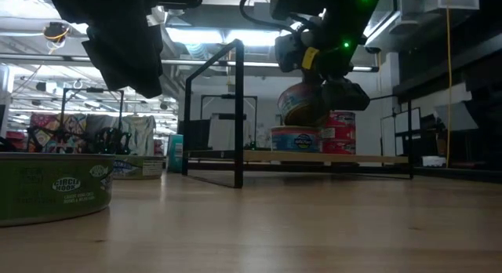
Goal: Stack canned seafood by type on shelf
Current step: Stack the left blue tuna can on top of the blue tuna can on the shelf
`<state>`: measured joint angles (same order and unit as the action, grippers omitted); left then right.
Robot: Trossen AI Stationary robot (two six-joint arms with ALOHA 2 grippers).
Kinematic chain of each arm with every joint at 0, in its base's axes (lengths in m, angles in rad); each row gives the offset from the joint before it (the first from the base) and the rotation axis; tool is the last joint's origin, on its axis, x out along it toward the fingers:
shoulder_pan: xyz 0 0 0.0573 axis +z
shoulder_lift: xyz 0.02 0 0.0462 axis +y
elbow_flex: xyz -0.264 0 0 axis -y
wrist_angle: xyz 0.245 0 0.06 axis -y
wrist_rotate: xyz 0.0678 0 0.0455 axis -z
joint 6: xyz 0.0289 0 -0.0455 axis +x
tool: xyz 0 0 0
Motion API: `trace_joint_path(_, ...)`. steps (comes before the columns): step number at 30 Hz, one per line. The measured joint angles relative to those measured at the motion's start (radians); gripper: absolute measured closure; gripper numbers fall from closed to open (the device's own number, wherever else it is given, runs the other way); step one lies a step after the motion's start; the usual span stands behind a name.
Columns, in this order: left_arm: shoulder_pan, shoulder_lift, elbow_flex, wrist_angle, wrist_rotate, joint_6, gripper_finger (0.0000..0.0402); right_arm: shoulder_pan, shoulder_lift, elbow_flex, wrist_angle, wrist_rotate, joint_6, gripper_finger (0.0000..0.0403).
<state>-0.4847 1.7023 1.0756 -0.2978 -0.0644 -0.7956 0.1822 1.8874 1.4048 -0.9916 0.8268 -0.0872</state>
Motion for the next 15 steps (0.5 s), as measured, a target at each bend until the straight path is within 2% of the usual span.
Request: trace_joint_path(15,0.000,0.000,0.000,0.000,0.000,0.000,0.0290,-0.002,0.000,0.000,0.000,-0.005,-0.025,0.0184)
